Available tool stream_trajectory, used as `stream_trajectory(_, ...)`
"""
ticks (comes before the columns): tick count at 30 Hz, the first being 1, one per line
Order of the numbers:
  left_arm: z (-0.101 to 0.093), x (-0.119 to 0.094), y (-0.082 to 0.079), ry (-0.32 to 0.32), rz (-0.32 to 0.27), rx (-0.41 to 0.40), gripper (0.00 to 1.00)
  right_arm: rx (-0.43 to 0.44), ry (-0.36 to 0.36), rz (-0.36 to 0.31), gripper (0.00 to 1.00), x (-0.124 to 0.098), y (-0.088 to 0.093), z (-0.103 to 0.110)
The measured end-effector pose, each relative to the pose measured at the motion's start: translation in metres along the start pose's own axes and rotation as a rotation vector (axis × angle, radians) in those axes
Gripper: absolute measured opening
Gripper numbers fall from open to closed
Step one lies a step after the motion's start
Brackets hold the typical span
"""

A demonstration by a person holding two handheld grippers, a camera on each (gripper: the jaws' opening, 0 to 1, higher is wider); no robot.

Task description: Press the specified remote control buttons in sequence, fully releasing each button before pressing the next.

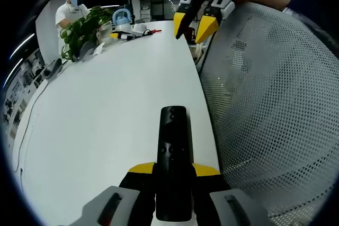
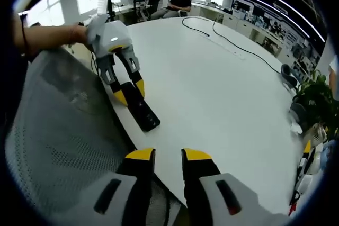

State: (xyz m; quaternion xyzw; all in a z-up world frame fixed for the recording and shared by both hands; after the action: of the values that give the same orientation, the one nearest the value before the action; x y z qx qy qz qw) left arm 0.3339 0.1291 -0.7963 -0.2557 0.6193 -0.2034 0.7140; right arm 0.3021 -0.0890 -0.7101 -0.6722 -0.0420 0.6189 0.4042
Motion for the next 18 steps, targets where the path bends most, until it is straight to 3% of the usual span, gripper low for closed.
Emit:
stream_trajectory(11, -0.001, 0.0, 0.003, -0.009, -0.023, -0.01, 0.26, -0.023, -0.109, 0.025, 0.15, 0.043, -0.024, 0.003)
stream_trajectory(18, -0.003, 0.0, 0.001, -0.016, -0.011, -0.007, 0.26, -0.099, -0.148, 0.084, 0.08, 0.069, -0.035, 0.004)
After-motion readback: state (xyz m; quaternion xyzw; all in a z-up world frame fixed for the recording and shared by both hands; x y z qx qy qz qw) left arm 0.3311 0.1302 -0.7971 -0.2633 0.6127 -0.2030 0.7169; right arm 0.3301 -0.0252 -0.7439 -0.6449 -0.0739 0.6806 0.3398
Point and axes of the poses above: the point that each gripper's makers call its tool centre point, and the gripper's own axes: x roughly forward along the fingers, z roughly to its left, y roughly out of its underside, the point moved 8 cm from there along -x, roughly backward along the fingers, and after that the axes turned 8 degrees about -y, right-handed, at the moved point
